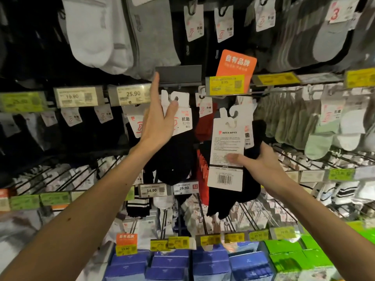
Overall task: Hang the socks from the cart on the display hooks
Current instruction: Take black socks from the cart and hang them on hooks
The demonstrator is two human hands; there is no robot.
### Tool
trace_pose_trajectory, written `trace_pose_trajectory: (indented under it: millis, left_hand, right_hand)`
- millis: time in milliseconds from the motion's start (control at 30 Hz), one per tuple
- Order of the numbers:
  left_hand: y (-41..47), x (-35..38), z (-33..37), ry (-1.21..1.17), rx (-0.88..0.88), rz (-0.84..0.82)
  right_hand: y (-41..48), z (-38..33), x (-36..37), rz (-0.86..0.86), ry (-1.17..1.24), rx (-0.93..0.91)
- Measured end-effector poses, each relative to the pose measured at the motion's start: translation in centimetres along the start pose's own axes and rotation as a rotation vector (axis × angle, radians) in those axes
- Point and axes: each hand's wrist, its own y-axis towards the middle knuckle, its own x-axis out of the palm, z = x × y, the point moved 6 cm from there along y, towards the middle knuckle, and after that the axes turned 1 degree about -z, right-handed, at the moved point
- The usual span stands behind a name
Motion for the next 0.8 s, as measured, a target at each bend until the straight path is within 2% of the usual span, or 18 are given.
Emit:
trace_pose_trajectory:
  millis: [300,533,700,800]
  left_hand:
    - [0.8,0.9,-1.8,0.220,0.052,0.082]
    - [0.8,1.4,-2.3,0.283,0.062,0.124]
    - [-3.6,1.4,-1.4,0.335,-0.039,0.106]
    - [-8.5,2.9,0.1,0.366,-0.070,-0.004]
  right_hand:
    - [0.8,0.2,0.2,-0.023,0.018,0.022]
    - [0.7,0.1,0.4,-0.059,0.046,0.006]
    - [0.0,0.3,0.0,-0.064,0.073,0.009]
    - [-0.3,0.8,-0.1,-0.062,0.082,0.017]
